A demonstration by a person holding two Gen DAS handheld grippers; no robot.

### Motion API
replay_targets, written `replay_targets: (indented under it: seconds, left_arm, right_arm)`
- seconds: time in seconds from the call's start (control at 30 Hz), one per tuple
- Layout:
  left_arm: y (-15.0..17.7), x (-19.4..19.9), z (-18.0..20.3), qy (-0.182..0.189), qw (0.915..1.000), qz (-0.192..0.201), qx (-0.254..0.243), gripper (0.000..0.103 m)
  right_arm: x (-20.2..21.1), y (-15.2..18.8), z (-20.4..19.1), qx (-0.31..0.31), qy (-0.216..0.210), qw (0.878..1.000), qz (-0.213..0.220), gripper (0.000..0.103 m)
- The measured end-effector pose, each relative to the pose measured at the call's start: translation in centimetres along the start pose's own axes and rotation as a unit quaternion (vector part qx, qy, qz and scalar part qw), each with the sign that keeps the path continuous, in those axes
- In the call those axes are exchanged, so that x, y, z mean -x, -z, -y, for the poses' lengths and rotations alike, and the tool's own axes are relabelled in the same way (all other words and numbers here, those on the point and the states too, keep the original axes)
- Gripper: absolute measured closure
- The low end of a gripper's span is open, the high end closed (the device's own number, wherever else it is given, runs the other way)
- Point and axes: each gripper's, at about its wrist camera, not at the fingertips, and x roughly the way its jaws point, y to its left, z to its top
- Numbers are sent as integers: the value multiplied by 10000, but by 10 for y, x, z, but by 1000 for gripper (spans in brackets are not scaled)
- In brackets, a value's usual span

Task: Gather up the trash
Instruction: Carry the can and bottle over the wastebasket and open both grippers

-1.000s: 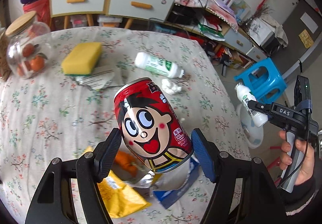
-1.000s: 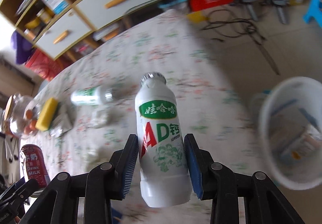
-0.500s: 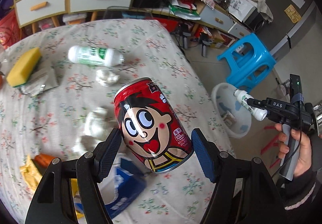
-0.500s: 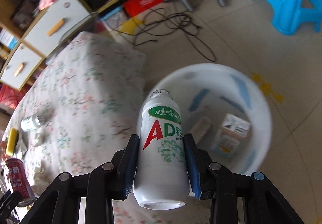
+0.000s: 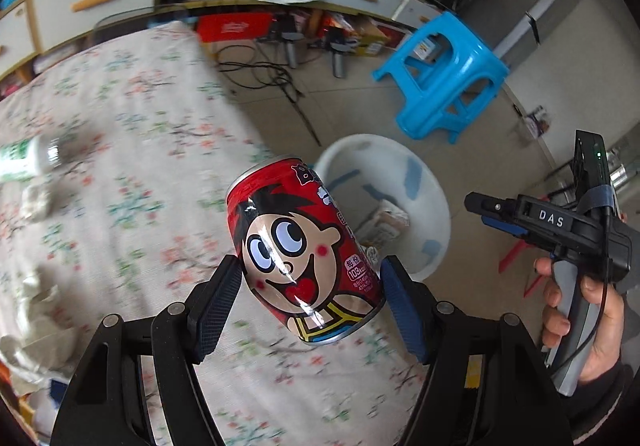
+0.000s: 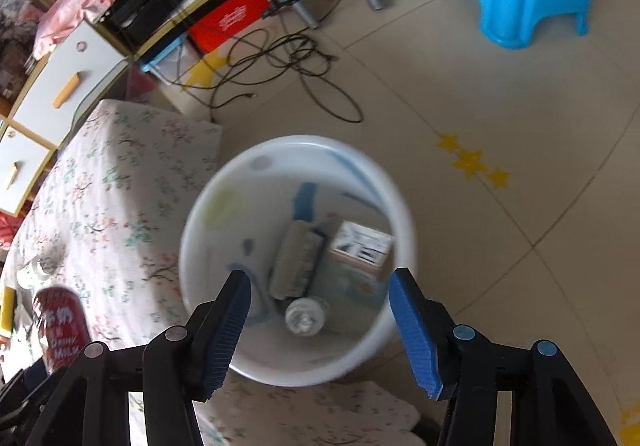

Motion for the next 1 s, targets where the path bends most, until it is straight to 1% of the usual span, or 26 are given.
replay_targets:
  seconds: [0.13,0.37,0.5,0.53,0.57,0.63,0.83,1.0]
  left_arm:
    - [-10,-25,27,187,9996,-99,-187,29]
    - [-22,-51,49,258,9991,-116,-301,29]
    - [-29,-59,55,554,9976,-166,-378,28]
    - [-31,-60,55,514,9979,-164,-363,21]
    - [-32,-57,56,444,9984,-72,-354,10]
    - [-32,-51,56,402,9985,82,-371,5]
    - [-26,-23,39,176,9987,265,-402,5]
    - [-6,9,8,-66,9981,383,-474,2]
  right_arm:
    - [4,1,21,-151,56,9999,5,40]
    - [12,1,44,-290,94,9995,66,40]
    - [13,1,48,-318,84,9994,80,39]
    - [14,1,48,-319,72,9994,85,38]
    - [14,1,47,-315,64,9994,90,37]
    - [15,2,45,-301,51,9995,114,36]
    - [17,3,35,-223,11,9996,160,32]
    - [17,6,16,-19,-37,9999,134,28]
